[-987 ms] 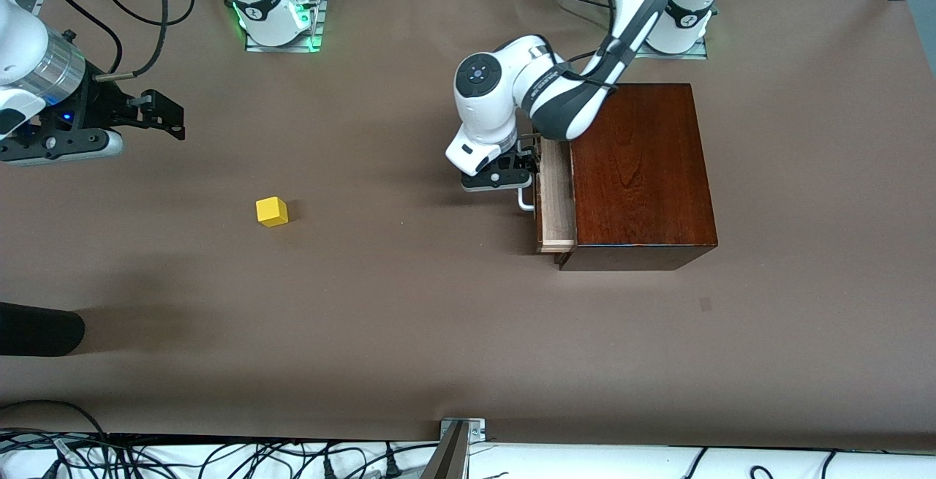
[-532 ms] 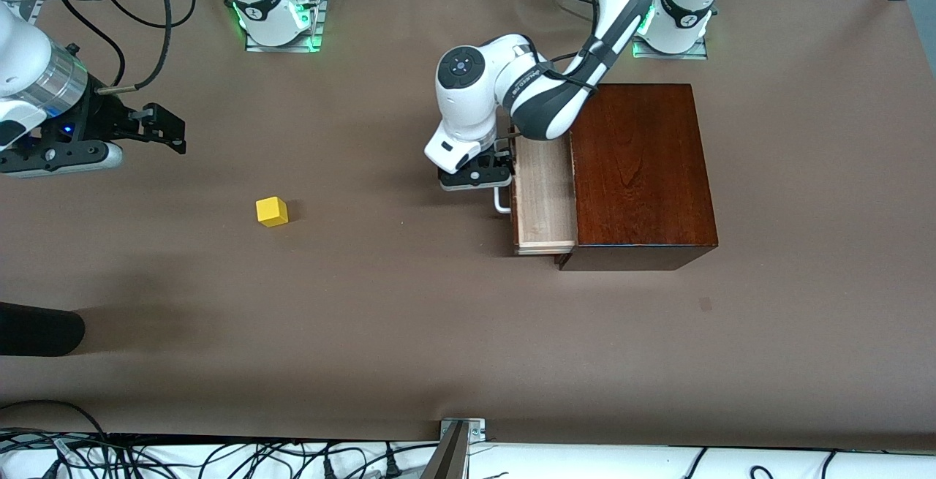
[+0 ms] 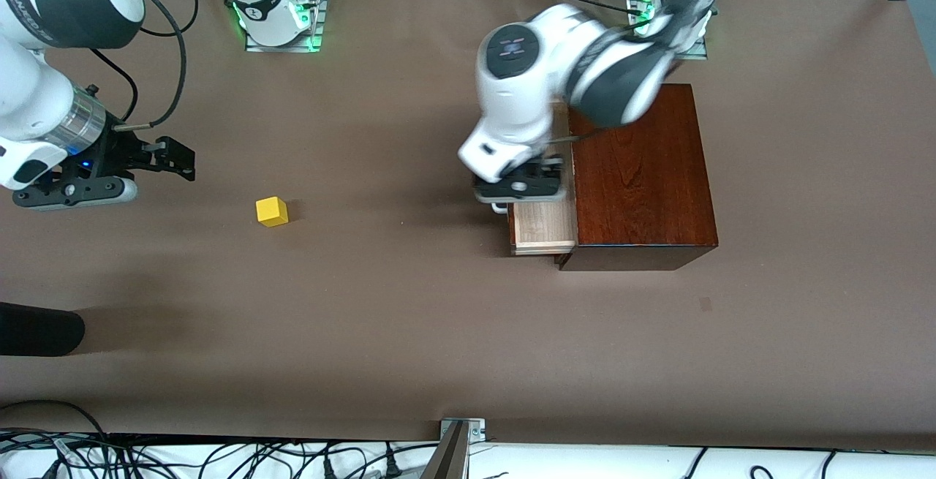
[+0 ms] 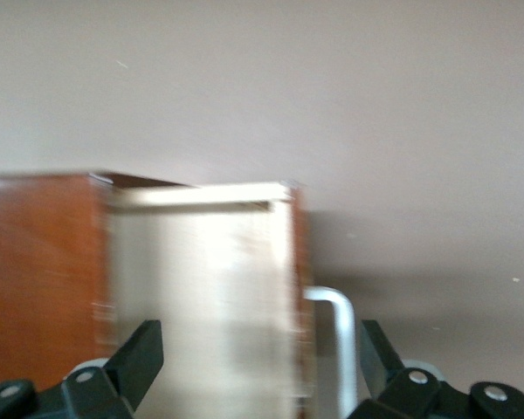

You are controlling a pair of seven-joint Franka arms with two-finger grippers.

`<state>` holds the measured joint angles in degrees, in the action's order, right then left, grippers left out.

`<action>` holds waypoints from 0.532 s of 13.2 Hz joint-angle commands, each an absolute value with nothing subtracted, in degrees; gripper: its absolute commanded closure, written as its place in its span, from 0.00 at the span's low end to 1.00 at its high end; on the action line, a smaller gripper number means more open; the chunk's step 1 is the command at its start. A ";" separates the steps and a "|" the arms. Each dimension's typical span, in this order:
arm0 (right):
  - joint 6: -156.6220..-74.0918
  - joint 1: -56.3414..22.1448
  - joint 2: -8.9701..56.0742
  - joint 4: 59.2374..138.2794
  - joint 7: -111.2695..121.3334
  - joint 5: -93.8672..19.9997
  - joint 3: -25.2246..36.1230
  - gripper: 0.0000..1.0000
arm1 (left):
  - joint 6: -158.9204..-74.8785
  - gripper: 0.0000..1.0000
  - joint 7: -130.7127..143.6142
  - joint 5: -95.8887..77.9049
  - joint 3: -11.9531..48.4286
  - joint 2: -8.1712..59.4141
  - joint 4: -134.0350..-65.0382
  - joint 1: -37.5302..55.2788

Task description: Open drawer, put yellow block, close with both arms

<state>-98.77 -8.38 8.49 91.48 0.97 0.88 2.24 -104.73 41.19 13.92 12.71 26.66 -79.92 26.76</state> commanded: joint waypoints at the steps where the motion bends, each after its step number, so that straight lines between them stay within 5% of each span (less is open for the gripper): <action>1: -98.79 -7.91 10.79 90.44 2.28 1.76 1.93 0.00 | -99.51 0.00 28.88 11.34 13.10 21.46 -81.12 19.63; 5: -98.34 -8.09 14.59 92.53 3.43 1.41 1.93 0.00 | -97.47 0.00 18.85 11.16 13.18 17.41 -81.12 8.82; 7: -105.87 -8.26 14.77 97.44 3.34 0.88 1.76 0.00 | -94.76 0.00 9.79 8.63 12.75 15.30 -81.04 4.85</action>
<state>-100.93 -8.41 15.66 93.13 2.55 1.00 2.21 -97.20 16.67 11.47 12.40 18.46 -79.88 8.18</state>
